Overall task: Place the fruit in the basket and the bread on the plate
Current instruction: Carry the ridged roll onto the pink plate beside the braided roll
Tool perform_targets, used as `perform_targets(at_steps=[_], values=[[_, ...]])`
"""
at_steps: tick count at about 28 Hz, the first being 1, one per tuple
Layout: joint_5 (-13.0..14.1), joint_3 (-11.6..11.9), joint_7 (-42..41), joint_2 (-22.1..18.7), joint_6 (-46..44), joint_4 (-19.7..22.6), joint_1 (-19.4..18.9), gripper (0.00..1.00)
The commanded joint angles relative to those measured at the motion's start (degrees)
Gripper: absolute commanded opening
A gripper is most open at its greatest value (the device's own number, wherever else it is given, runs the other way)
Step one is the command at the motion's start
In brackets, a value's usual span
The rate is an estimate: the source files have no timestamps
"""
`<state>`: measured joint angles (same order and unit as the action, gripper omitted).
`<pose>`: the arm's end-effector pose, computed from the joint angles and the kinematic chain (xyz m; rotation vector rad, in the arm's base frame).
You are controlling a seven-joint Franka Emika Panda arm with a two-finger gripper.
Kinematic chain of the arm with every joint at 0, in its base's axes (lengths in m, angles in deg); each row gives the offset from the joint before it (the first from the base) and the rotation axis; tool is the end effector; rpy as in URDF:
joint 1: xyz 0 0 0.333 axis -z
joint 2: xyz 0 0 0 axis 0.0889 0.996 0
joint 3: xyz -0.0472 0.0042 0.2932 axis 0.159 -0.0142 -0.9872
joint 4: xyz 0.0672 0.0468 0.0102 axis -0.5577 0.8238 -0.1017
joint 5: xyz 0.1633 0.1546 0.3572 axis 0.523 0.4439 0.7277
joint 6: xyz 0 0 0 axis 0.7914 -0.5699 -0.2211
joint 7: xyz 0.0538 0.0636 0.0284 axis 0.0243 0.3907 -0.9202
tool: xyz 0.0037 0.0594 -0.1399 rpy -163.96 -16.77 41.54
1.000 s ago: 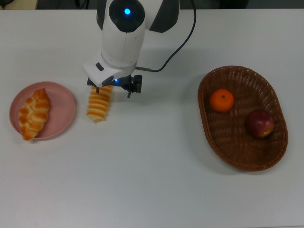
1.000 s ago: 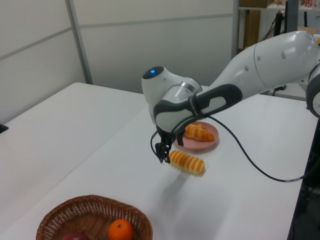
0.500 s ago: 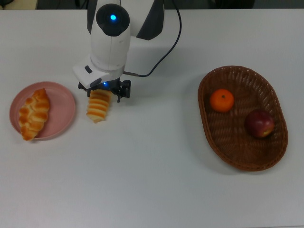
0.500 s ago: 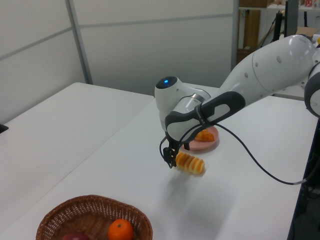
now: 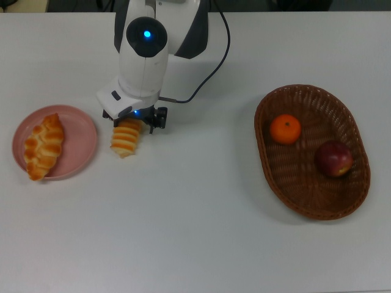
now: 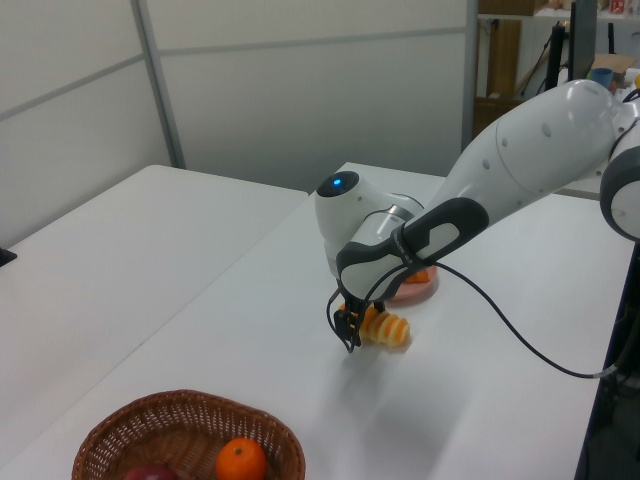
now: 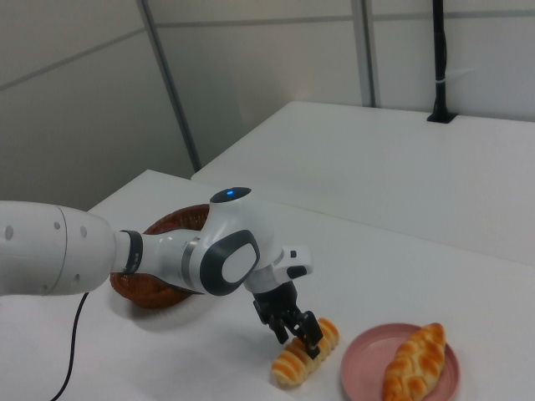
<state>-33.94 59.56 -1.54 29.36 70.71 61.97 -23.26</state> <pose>0.6309 -0.0267 0.2276 2.9366 -0.0735 0.0264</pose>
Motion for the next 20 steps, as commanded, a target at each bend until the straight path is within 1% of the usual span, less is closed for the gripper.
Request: perform_targets(at_steps=[1, 2, 9, 14, 16, 17, 20], values=[[-0.68, 0.65, -1.32, -0.58, 1.79, 1.22, 0.49, 0.09], [-0.68, 0.65, -1.23, -0.67, 1.79, 1.13, 0.76, 0.0], [-0.07, 0.65, -1.23, -2.07, 1.62, 0.25, 2.16, 0.0], [0.2, 0.74, -1.05, -4.79, 0.13, -1.94, 3.48, 0.0], [0.2, 0.92, -1.05, -5.15, -1.1, -2.99, 3.57, 0.0], [0.28, 1.79, -1.14, -5.24, -2.5, -4.31, 3.66, 0.0], [0.37, 3.11, -1.93, -5.24, -3.83, -5.98, 3.75, 0.0]])
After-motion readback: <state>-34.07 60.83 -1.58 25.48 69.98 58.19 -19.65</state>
